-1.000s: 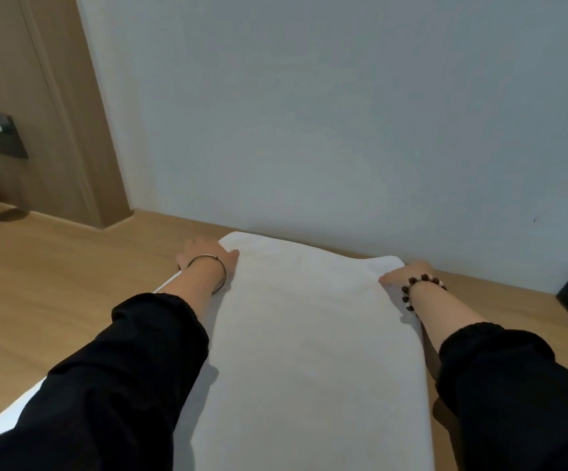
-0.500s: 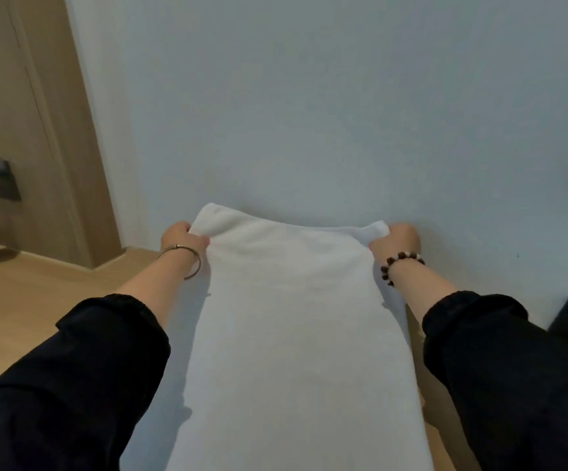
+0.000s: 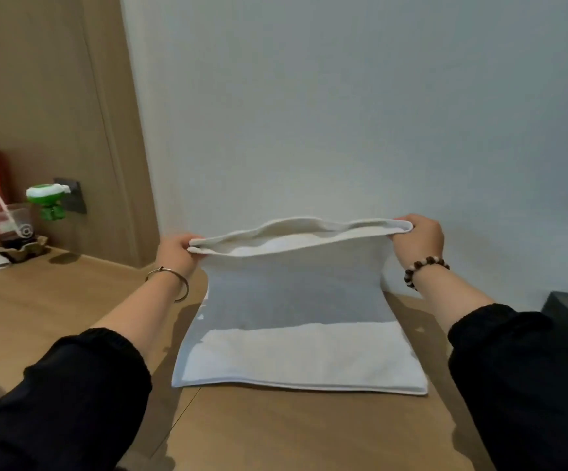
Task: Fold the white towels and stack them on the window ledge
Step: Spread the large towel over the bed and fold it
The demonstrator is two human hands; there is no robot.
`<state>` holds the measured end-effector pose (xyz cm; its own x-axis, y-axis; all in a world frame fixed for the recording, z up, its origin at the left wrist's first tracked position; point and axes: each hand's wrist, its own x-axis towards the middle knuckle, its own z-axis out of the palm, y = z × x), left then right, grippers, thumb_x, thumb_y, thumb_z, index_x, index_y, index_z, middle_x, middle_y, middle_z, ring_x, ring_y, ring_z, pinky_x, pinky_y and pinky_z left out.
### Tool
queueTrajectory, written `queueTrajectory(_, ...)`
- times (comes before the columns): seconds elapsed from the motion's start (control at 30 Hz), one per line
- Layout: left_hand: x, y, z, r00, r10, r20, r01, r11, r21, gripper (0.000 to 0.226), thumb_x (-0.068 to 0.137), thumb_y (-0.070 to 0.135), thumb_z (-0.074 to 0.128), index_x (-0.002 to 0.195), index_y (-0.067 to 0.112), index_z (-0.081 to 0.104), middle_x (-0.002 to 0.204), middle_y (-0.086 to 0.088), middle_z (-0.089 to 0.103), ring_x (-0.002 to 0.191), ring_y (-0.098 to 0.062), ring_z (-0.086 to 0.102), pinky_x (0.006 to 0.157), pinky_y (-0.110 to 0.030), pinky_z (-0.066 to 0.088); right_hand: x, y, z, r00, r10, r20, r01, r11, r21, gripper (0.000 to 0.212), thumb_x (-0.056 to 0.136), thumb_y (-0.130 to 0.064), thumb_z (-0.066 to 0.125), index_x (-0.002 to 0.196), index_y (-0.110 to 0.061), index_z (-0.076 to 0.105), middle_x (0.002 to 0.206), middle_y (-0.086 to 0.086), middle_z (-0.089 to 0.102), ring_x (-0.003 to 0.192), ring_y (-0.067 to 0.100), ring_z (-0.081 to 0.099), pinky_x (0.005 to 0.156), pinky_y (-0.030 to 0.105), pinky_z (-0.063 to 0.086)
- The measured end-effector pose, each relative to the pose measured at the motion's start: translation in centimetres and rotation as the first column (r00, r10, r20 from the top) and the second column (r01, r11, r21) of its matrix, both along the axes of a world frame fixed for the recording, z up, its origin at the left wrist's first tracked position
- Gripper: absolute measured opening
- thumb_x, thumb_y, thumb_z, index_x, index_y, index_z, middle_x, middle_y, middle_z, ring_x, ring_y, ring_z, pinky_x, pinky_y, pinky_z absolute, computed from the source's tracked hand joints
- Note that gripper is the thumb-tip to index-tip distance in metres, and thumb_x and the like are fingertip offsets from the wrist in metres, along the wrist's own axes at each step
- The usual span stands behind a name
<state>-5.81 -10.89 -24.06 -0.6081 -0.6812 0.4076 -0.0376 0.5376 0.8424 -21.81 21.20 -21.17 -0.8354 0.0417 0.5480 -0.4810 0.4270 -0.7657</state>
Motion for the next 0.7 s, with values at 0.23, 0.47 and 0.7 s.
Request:
queueTrajectory(0.23, 5.5, 3.5, -7.5, 1.000, 0.009, 0.016, -0.017, 0.751, 0.660, 0.025, 0.097, 0.009, 0.047, 0.117, -0.001, 0.058, 0.104, -0.011, 0.064, 0.072, -0.022, 0.059, 0.049, -0.022, 0.048, 6.4, 4.9, -11.3, 0.976, 0.026, 0.218, -0.032, 0.999, 0.026, 0.016, 0.076, -0.004, 0.068, 0.088, -0.014, 0.068, 0.100, 0.020, 0.063, 0.091, 0.031, 0.060, 0.076, 0.029, 0.044)
queueTrajectory(0.47, 7.6, 4.8, -9.0, 0.999, -0.055, 0.000, 0.033, 0.597, 0.802, 0.035, 0.094, 0.028, 0.056, 0.115, 0.001, 0.053, 0.091, -0.010, 0.066, 0.058, -0.021, 0.070, 0.048, -0.028, 0.055, 7.8, 5.8, -12.4, 0.861, 0.159, 0.484, -0.137, 0.987, -0.081, 0.024, 0.088, -0.010, 0.043, 0.100, -0.015, 0.062, 0.115, 0.004, 0.058, 0.109, 0.030, 0.057, 0.096, 0.043, 0.046)
queueTrajectory(0.7, 7.5, 6.1, -10.2, 0.990, -0.021, 0.136, -0.048, 0.873, 0.486, 0.047, 0.085, -0.002, 0.059, 0.130, 0.003, 0.048, 0.109, -0.013, 0.056, 0.046, -0.012, 0.064, 0.047, -0.021, 0.055, 7.8, 5.7, -12.7, 0.897, 0.083, 0.434, -0.097, 0.995, 0.010, 0.012, 0.087, -0.008, 0.056, 0.094, -0.012, 0.064, 0.107, 0.012, 0.064, 0.097, 0.031, 0.061, 0.083, 0.036, 0.051)
